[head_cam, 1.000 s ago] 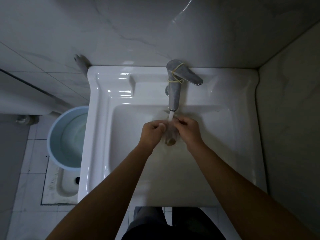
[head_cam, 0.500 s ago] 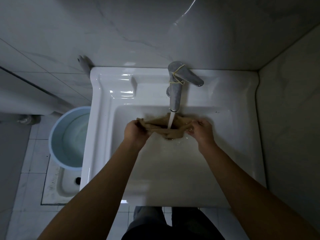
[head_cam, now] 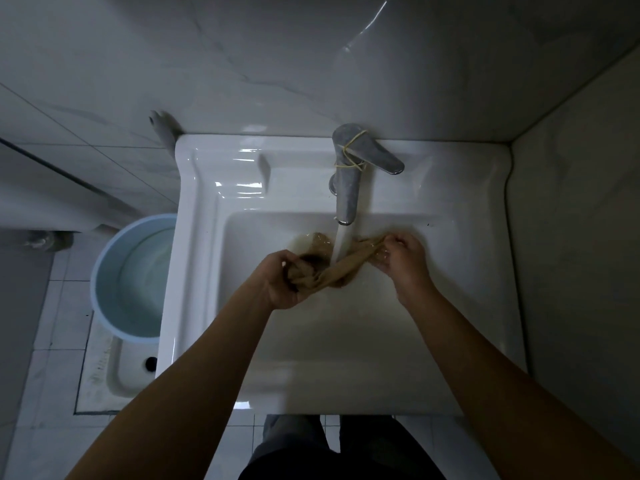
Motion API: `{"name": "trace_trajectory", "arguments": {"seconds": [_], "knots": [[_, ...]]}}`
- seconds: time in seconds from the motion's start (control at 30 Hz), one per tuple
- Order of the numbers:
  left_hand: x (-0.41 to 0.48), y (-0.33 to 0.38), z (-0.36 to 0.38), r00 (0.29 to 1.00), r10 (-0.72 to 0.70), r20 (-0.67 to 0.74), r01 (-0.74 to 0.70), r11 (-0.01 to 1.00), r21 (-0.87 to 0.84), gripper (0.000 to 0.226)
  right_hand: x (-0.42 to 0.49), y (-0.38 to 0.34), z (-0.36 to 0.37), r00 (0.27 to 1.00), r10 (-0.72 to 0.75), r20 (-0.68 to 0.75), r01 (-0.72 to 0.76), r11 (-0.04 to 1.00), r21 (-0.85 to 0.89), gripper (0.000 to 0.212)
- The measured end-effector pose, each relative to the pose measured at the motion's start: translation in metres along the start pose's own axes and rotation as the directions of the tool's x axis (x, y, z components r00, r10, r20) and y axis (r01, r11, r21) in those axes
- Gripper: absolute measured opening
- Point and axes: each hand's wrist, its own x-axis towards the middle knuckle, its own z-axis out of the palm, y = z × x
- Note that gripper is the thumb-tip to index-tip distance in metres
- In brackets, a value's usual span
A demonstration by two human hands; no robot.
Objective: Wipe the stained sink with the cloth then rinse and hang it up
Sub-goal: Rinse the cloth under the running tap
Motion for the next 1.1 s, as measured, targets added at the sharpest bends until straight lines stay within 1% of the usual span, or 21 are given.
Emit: {"name": "trace_trajectory", "arguments": {"seconds": [0.03,0.1,0.17,0.23,0.3,0.4,0.47,0.5,0.57,0.63,0.67,0.7,0.77,0.8,0.83,0.9,0.93,0.97,1.0,1.07,1.1], "knots": [[0.002,0.000,0.001,1.000,0.000,-0.011,-0.001,0.996,-0.087,0.030,-0.002,-0.001,0.003,0.988,0.150,0.030,-0.153,0.972,0.177,0.015],[0.008,-0.001,0.002,0.998,0.032,-0.054,-0.040,0.988,-0.151,0.022,-0.006,-0.004,0.009,0.903,0.403,0.149,-0.425,0.793,0.435,0.022],[0.015,-0.004,0.006,0.992,0.048,-0.114,-0.061,0.992,-0.111,0.020,-0.010,-0.003,0.014,0.819,0.495,0.289,-0.567,0.628,0.532,0.026],[0.021,-0.008,0.013,0.990,0.030,-0.137,-0.043,0.995,-0.092,0.019,-0.013,0.000,0.019,0.752,0.499,0.431,-0.659,0.554,0.508,0.019],[0.023,-0.010,0.020,0.994,0.009,-0.113,-0.018,0.997,-0.072,0.019,-0.015,0.003,0.022,0.716,0.498,0.488,-0.694,0.578,0.429,0.021],[0.021,-0.009,0.027,0.999,0.000,0.039,0.001,1.000,-0.031,0.037,-0.007,0.009,0.021,0.727,0.516,0.453,-0.654,0.721,0.227,0.040],[0.011,-0.009,0.031,0.992,0.010,0.127,-0.007,1.000,-0.028,0.031,-0.002,0.013,0.022,0.734,0.536,0.416,-0.642,0.748,0.169,0.042],[0.008,-0.009,0.032,0.989,0.015,0.150,-0.009,0.999,-0.040,0.031,0.000,0.015,0.023,0.743,0.548,0.386,-0.639,0.752,0.162,0.041],[0.005,-0.008,0.032,0.980,0.019,0.200,-0.011,0.999,-0.041,0.044,0.002,0.019,0.026,0.755,0.537,0.375,-0.621,0.771,0.145,0.028],[0.003,-0.010,0.033,0.962,0.032,0.269,-0.044,0.998,0.039,0.055,0.003,0.020,0.030,0.764,0.473,0.440,-0.589,0.789,0.174,0.015],[0.003,-0.010,0.034,0.958,0.063,0.281,-0.097,0.989,0.109,0.054,0.002,0.020,0.033,0.775,0.457,0.436,-0.580,0.788,0.205,0.015],[0.004,-0.011,0.033,0.962,0.104,0.254,-0.152,0.973,0.176,0.050,0.002,0.020,0.036,0.794,0.460,0.396,-0.572,0.787,0.231,0.018],[0.012,-0.009,0.026,0.966,0.233,0.111,-0.254,0.937,0.242,0.045,0.005,0.020,0.041,0.837,0.449,0.312,-0.533,0.797,0.282,0.031],[0.016,-0.007,0.020,0.955,0.296,0.009,-0.288,0.919,0.269,0.042,0.007,0.020,0.041,0.850,0.446,0.282,-0.519,0.801,0.298,0.038],[0.019,-0.004,0.014,0.931,0.352,-0.091,-0.311,0.901,0.303,0.037,0.006,0.019,0.040,0.857,0.440,0.267,-0.508,0.805,0.306,0.039],[0.028,0.000,0.007,0.882,0.420,-0.214,-0.327,0.872,0.363,0.023,0.005,0.016,0.035,0.846,0.441,0.301,-0.527,0.779,0.340,0.039],[0.031,0.000,0.008,0.874,0.430,-0.227,-0.335,0.871,0.360,0.022,0.006,0.015,0.035,0.828,0.442,0.344,-0.553,0.744,0.376,0.043],[0.033,0.001,0.012,0.882,0.417,-0.217,-0.336,0.882,0.331,0.025,0.004,0.014,0.036,0.815,0.436,0.381,-0.570,0.722,0.393,0.046],[0.034,0.000,0.019,0.905,0.385,-0.181,-0.330,0.903,0.274,0.030,0.002,0.014,0.039,0.810,0.433,0.395,-0.574,0.724,0.383,0.043],[0.036,-0.003,0.036,0.941,0.335,-0.042,-0.318,0.922,0.219,0.032,-0.001,0.014,0.048,0.786,0.451,0.422,-0.588,0.755,0.289,0.031],[0.036,-0.005,0.043,0.946,0.325,-0.013,-0.313,0.920,0.235,0.029,-0.003,0.014,0.051,0.782,0.460,0.420,-0.580,0.784,0.221,0.032]]}}
